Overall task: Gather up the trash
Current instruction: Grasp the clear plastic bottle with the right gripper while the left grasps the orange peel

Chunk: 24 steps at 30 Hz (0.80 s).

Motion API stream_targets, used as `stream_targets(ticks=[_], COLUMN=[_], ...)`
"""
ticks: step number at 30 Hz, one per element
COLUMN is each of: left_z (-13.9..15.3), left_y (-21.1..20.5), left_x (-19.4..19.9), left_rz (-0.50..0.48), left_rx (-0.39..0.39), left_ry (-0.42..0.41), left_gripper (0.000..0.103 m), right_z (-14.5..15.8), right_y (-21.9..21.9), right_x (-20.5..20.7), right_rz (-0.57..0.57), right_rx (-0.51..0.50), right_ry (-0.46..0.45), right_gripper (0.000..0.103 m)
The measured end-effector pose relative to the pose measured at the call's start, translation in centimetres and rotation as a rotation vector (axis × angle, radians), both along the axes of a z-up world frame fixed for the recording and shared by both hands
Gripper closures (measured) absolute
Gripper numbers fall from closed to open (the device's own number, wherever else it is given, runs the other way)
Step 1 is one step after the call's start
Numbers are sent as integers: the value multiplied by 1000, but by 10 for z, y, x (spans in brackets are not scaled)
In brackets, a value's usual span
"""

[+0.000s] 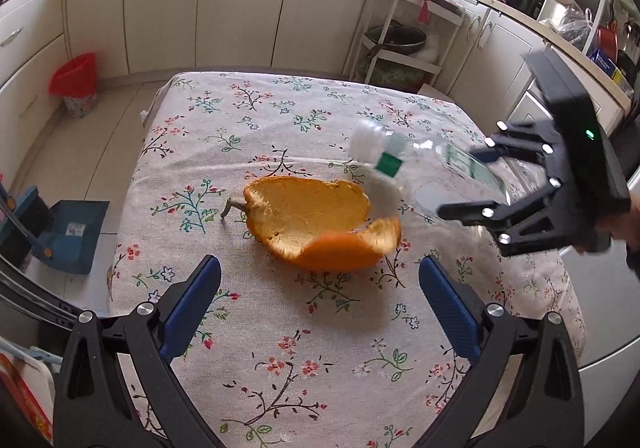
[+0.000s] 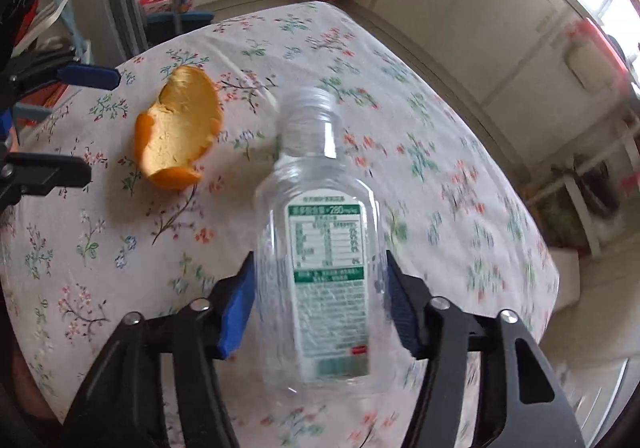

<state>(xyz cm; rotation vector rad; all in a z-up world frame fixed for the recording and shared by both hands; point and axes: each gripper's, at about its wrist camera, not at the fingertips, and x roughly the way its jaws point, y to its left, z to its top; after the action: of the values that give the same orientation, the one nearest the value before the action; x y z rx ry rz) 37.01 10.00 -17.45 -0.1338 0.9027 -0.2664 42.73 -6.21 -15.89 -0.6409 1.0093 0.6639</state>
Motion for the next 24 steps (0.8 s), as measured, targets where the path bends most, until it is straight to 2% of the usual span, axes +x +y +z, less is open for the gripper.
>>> stream_targets(ticks=[5, 8, 11, 13, 19, 20, 21, 23, 24], left_z=[-1, -3, -8, -11, -28, -28, -29, -31, -30], left_y=[2, -1, -1, 1, 6, 6, 7, 5, 3], left_x=[7, 17, 30, 38, 60, 60, 61, 59, 56], left_rz=[36, 64, 106, 133, 180, 187, 181, 166, 160], left_rx=[-42, -40, -51, -81, -120, -111, -117, -123, -110], left_ry=[13, 25, 38, 46, 54, 37, 44, 50, 46], left_gripper=[8, 8, 8, 11, 49, 57, 70, 85, 89], right_z=[5, 9, 11, 10, 2, 1, 1, 1, 2], right_y=[-38, -65, -83, -91, -111, -113, -114, -119, -121], right_x=[-39, -69, -92, -103, -113, -114, -115, -121, -124], right_rz=[-181, -300, -393, -431, -513, -522, -534, -552, -561], right_rx=[118, 249, 345, 376, 429, 444, 456, 473, 481], right_ry=[35, 66, 84, 85, 112, 110, 109, 98, 92], right_gripper=[49, 49, 49, 49, 49, 49, 49, 49, 49])
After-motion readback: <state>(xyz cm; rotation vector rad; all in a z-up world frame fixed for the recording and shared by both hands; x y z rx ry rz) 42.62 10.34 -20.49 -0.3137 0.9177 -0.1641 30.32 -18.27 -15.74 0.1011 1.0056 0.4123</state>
